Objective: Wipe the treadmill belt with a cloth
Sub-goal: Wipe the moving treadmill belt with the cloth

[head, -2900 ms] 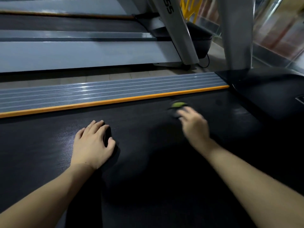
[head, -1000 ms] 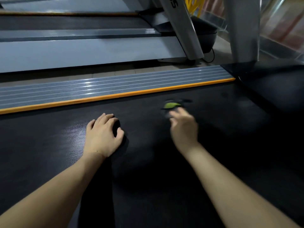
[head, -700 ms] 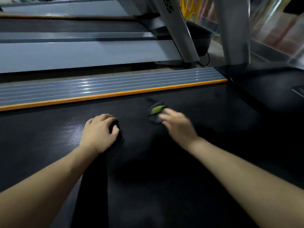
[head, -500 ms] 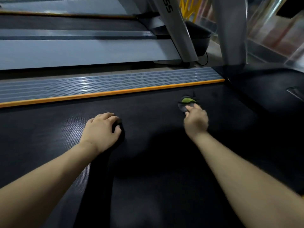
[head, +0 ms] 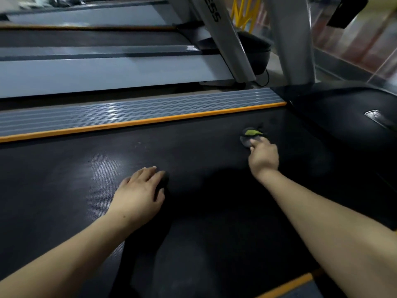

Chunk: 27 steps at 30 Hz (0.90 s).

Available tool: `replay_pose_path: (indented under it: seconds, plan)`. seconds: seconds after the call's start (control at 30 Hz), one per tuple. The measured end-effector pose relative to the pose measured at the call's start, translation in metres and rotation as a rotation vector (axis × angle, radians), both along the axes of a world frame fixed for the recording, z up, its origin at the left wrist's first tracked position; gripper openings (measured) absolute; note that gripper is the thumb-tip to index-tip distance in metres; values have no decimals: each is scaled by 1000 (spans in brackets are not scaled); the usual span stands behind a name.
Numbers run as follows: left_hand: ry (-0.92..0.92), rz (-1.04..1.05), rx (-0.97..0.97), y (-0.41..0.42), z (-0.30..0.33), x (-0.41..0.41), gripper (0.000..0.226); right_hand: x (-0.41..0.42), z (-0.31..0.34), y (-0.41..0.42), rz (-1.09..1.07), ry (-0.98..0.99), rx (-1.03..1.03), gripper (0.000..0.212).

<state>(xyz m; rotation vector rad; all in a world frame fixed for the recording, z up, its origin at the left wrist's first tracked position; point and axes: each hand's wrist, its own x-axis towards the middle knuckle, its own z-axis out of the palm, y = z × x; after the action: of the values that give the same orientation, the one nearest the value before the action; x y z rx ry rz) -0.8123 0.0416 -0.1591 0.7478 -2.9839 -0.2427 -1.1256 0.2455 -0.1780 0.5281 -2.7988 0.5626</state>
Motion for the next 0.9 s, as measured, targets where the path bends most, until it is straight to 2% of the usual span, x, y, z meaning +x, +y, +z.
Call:
replay_pose_path:
  seconds: [0.07,0.23,0.3,0.33,0.4,0.53,0.6,0.67,0.7,0.77,0.83,0.9]
  plan:
    - [-4,28,-11,-1,2,-3,55,31,4,-30,44,-11,14,33]
    - [-55,86,-38,0,7,-12,52,150,-8,-102,643,-42,29,32]
    - [-78,48,-68,1,7,-11,48,149,-11,-92,772,2,-24,32]
    - [-76,30,-79,2,7,-9,44,130,-16,-79,753,84,-30,31]
    - [-62,29,-73,3,5,-3,42,76,-18,-41,578,252,-45,27]
    - [-96,37,-44,1,0,3,45,14,-16,14,74,34,-70,33]
    - [-124,25,-57,-1,4,-1,45,36,-20,-10,-17,-29,-125,35]
    - [-146,51,-50,-1,8,-2,45,84,-22,-51,134,-42,-192,30]
    - [-157,51,-62,2,8,0,49,114,-24,-68,258,10,-164,24]
    - [-189,23,-104,6,6,6,60,161,-24,-80,512,63,-130,25]
    - [-225,3,-111,7,6,8,59,161,-17,-68,692,102,-125,30]
    - [-218,3,-103,5,6,5,51,129,-10,-44,711,218,-40,32]
